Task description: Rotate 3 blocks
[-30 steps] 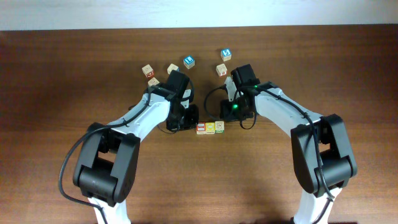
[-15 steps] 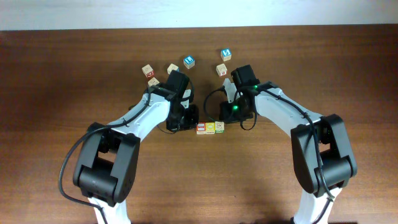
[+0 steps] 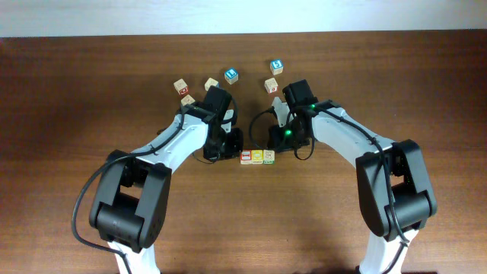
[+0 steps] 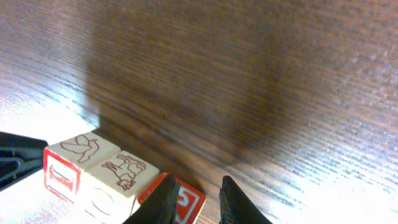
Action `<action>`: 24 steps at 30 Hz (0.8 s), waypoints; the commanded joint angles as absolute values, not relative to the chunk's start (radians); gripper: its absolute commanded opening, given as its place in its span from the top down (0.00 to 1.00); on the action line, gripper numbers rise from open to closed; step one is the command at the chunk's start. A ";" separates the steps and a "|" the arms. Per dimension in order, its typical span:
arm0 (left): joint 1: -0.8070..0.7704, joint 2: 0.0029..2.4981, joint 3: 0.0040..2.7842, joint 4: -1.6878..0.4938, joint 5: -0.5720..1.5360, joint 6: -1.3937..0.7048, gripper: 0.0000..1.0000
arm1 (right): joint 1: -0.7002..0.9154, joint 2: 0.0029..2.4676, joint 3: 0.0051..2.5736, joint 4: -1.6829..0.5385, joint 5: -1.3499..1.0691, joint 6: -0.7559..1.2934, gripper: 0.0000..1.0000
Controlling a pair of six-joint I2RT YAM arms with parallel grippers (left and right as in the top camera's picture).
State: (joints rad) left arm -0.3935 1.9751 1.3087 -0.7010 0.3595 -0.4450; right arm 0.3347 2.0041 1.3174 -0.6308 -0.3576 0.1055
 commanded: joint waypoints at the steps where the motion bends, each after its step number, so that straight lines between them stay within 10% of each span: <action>1: -0.397 1.982 1.306 -0.707 0.359 -0.429 1.00 | 0.341 2.019 1.326 -0.611 -0.369 0.101 0.75; 10: -0.397 1.982 1.306 -0.708 0.359 -0.429 1.00 | 0.275 1.982 1.492 -0.816 -0.251 0.446 0.77; 24: -0.397 1.982 1.306 -0.708 0.359 -0.428 1.00 | 0.337 1.985 1.338 -0.828 -0.287 0.351 0.81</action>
State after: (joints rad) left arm -0.3935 1.9751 1.3087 -0.7074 0.3595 -0.4450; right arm 0.3000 2.0018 1.3437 -0.8505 -0.2668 0.4099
